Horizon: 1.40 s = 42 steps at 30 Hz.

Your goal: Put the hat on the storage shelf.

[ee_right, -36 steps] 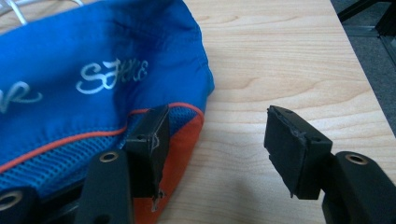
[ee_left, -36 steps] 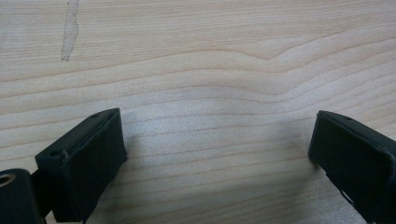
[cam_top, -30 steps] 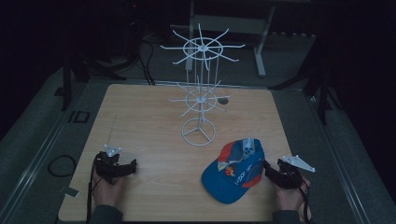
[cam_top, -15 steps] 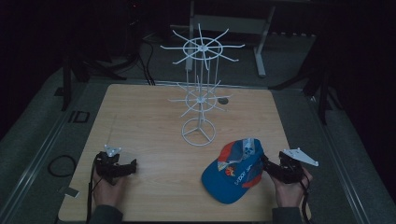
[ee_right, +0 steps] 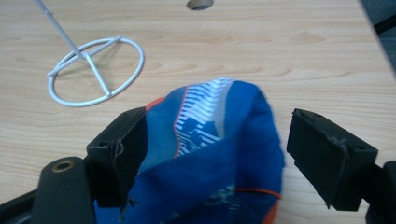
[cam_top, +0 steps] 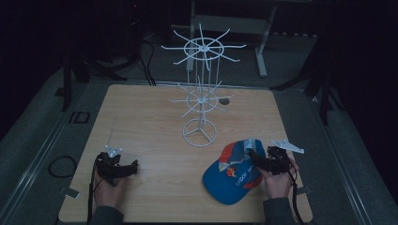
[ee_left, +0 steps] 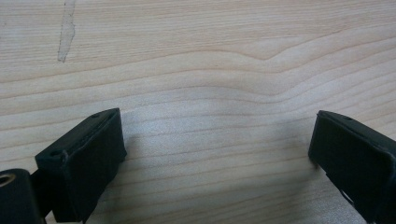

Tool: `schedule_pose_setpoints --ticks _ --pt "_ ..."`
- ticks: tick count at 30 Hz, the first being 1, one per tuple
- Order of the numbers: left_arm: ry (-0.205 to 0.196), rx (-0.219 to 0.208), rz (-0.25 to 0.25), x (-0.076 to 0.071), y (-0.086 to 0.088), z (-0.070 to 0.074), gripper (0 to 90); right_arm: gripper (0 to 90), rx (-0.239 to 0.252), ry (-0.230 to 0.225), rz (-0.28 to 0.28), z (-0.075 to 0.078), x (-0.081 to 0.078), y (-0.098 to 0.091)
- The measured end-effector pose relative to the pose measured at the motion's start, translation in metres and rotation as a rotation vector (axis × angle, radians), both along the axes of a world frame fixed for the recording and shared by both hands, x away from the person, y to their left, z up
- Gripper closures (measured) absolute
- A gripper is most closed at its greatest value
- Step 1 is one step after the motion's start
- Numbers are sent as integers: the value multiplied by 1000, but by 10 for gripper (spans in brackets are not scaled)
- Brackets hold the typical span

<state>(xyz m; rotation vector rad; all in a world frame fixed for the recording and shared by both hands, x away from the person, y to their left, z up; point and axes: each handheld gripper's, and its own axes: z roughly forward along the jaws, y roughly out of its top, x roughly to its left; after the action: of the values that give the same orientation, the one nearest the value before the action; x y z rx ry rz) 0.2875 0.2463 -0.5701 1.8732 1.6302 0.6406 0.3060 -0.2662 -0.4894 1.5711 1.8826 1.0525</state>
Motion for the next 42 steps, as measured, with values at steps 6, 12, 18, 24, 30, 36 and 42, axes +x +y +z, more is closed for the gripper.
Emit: schedule_pose_setpoints --ticks 6,12,18,24,30,36,42 --pt "-1 0 0 0 0 0 40 202 9 54 6 -7 10 6" --pt "-2 1 -1 0 -1 0 40 216 0 127 -8 -18 23 10" --pt "-2 1 -1 0 -1 0 40 401 -30 205 -9 -28 33 12" --pt "-3 -1 -1 0 -1 0 40 820 -53 235 22 -29 36 13" --pt "-4 0 -2 0 -1 0 40 891 -73 216 66 -22 36 14" --pt "-3 0 -4 0 -1 0 40 892 -76 177 100 -10 32 17" --pt "-3 1 -4 1 -1 0 40 892 -83 137 129 1 29 20"
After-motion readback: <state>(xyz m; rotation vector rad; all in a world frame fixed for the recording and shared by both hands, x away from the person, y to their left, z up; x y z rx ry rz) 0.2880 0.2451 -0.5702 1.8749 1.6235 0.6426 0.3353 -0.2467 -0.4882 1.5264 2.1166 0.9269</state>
